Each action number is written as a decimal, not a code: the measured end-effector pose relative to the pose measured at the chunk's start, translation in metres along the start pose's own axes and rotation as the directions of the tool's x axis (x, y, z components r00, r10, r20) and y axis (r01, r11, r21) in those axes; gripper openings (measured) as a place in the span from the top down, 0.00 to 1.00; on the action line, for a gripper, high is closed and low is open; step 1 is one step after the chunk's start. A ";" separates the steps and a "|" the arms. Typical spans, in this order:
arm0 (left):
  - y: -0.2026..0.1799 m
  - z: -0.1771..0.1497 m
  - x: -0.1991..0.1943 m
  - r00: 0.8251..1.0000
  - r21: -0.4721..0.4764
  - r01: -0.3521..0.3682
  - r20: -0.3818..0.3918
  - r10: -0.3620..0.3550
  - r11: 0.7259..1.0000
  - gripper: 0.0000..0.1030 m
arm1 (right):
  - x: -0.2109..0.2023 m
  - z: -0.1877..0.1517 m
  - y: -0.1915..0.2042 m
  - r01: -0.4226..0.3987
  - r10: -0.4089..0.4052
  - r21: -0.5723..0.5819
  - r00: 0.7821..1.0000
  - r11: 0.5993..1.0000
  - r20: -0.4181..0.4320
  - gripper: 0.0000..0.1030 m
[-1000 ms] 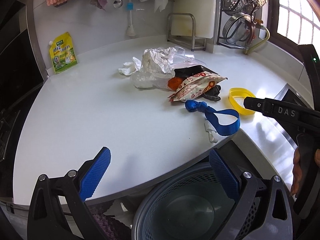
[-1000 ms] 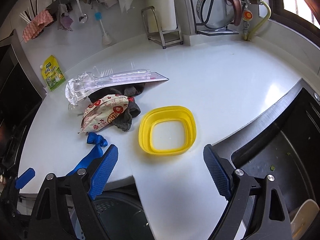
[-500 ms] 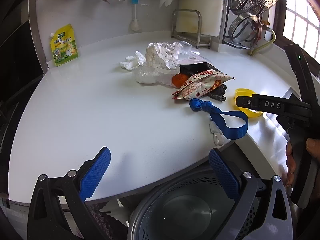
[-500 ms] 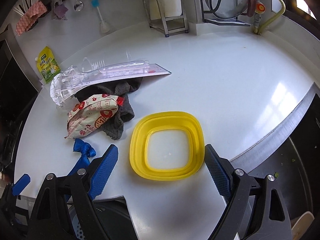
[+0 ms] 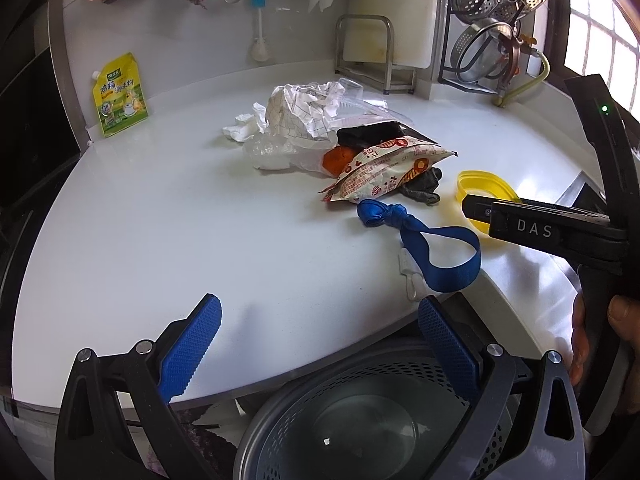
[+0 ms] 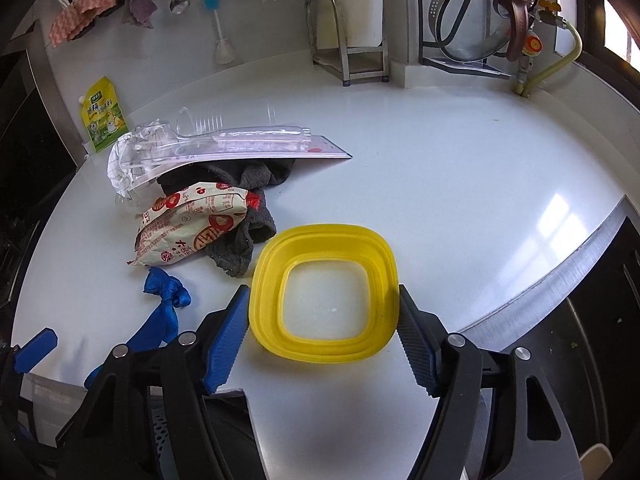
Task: Collect trash
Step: 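Reach the right tool to the yellow lid while the left tool approaches the blue strap, then grasp the yellow lid with the right tool while the left tool grasps the blue strap, then carry both items over the grey basket and open both tools to drop them, then move both tools back up toward the trash pile on the counter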
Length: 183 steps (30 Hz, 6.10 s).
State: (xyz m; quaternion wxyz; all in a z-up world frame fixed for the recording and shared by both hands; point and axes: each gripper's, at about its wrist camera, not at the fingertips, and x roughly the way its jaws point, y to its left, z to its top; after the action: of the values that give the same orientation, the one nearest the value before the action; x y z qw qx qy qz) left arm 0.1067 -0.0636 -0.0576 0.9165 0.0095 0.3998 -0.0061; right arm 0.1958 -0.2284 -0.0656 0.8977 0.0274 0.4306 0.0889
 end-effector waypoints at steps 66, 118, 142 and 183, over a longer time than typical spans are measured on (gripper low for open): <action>-0.024 0.022 0.017 0.998 -0.008 0.004 0.057 -0.003 1.000 0.91 | -0.008 0.002 -0.080 -0.167 0.152 0.296 0.986 0.940 0.073 0.34; 0.027 -0.111 -0.031 0.982 0.106 0.170 -0.106 -0.158 0.980 0.91 | -0.110 -0.237 0.057 -0.025 0.016 0.215 0.999 0.976 0.041 0.34; 0.028 -0.114 -0.023 0.977 0.103 0.163 -0.157 -0.146 0.981 0.61 | -0.097 -0.241 0.047 -0.004 0.006 0.223 1.000 0.975 -0.005 0.33; 0.053 -0.090 -0.054 0.991 0.075 0.133 -0.017 -0.132 0.988 0.12 | -0.118 -0.228 0.038 -0.017 -0.002 0.261 0.997 0.965 0.073 0.30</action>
State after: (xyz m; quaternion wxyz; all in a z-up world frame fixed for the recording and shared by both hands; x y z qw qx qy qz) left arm 0.0046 -0.0082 -0.0786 0.9106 0.0177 0.4047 -0.0824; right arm -0.0591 -0.2189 -0.1127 0.9010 0.1502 0.4056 0.0338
